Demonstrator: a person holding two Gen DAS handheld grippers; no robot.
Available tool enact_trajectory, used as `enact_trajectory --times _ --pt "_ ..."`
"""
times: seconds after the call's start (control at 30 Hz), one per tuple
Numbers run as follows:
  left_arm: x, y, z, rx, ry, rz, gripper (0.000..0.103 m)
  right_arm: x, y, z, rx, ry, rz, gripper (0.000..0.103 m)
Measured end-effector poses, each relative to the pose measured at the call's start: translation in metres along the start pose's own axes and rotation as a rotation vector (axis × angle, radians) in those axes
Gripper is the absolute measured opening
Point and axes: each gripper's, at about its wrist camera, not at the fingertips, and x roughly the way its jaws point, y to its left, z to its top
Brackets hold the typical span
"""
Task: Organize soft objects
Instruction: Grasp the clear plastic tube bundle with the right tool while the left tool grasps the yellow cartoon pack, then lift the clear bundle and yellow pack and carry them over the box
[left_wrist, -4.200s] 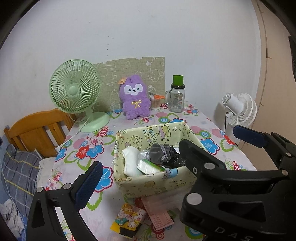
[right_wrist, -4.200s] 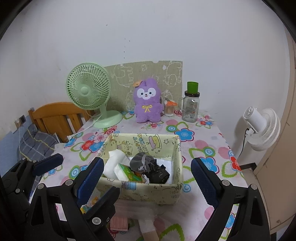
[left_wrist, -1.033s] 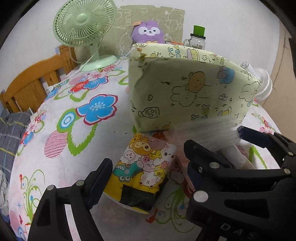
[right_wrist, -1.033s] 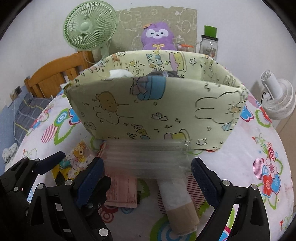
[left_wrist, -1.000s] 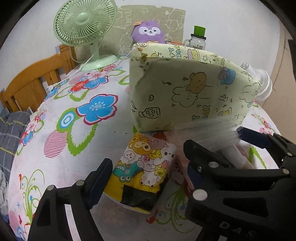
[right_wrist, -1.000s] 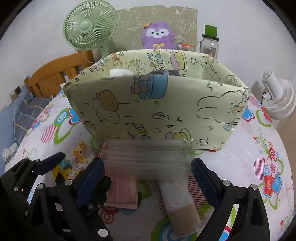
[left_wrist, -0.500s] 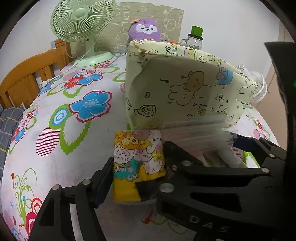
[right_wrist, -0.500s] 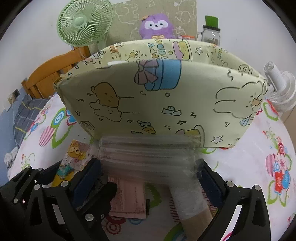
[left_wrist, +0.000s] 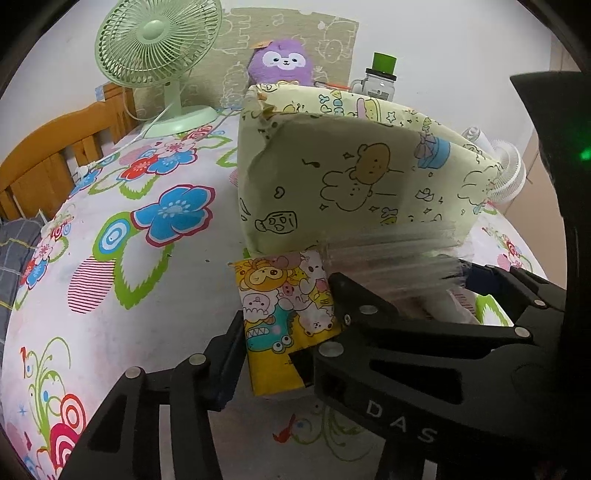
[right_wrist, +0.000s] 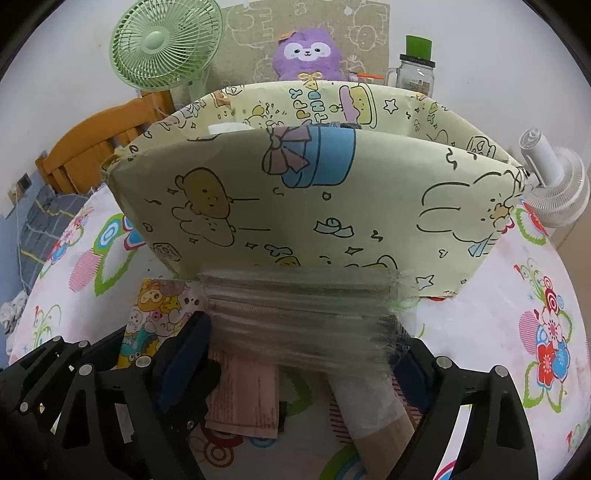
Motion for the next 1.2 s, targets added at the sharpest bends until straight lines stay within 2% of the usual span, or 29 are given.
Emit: enact_trajectory --times 0.53,1.2 --pt "-0.012 -0.01 -0.006 0.008 -0.009 0.009 0.053 -0.025 -0.01 -0.013 0.01 -0.029 -0.006 0.09" --pt "-0.046 -0.039 -0.001 0.053 -0.082 0.003 0.053 -0.066 -0.026 -0.016 0.035 -0.103 -0.006 0.09"
